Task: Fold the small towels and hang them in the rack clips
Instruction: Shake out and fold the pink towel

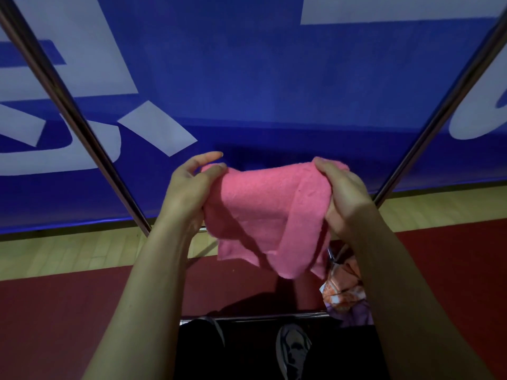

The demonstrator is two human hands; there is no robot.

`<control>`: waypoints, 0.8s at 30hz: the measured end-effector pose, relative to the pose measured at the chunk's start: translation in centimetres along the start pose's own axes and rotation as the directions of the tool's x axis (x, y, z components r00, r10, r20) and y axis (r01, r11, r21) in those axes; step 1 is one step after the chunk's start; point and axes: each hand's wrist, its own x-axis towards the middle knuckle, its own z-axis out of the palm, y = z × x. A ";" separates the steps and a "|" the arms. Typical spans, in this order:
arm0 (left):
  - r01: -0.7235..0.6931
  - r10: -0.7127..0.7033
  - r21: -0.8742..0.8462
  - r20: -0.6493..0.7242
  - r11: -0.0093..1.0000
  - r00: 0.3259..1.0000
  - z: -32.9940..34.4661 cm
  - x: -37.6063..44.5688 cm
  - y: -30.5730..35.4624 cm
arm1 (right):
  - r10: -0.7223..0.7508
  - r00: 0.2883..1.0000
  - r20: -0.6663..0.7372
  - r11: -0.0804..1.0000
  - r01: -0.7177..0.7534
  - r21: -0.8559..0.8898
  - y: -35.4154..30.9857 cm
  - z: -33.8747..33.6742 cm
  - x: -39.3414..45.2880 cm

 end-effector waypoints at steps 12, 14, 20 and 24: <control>-0.216 0.239 0.160 -0.140 0.963 0.961 -1.1 1.3 -1.4 | -0.155 0.972 -0.174 0.983 0.133 -0.130 -0.3 -0.7 0.6; -0.208 0.244 0.186 -0.195 0.960 0.950 -1.5 1.6 -1.6 | -0.188 0.965 -0.182 0.974 0.158 -0.165 -0.4 -1.0 0.7; -0.205 0.230 0.162 -0.155 0.965 0.961 -2.5 2.0 -1.5 | -0.241 0.954 -0.176 0.952 0.197 -0.236 -0.9 -1.8 0.3; -0.264 0.285 0.171 -0.114 0.949 0.952 -1.9 1.7 -1.5 | -0.211 0.946 -0.246 0.962 0.156 -0.224 -1.2 -1.3 0.0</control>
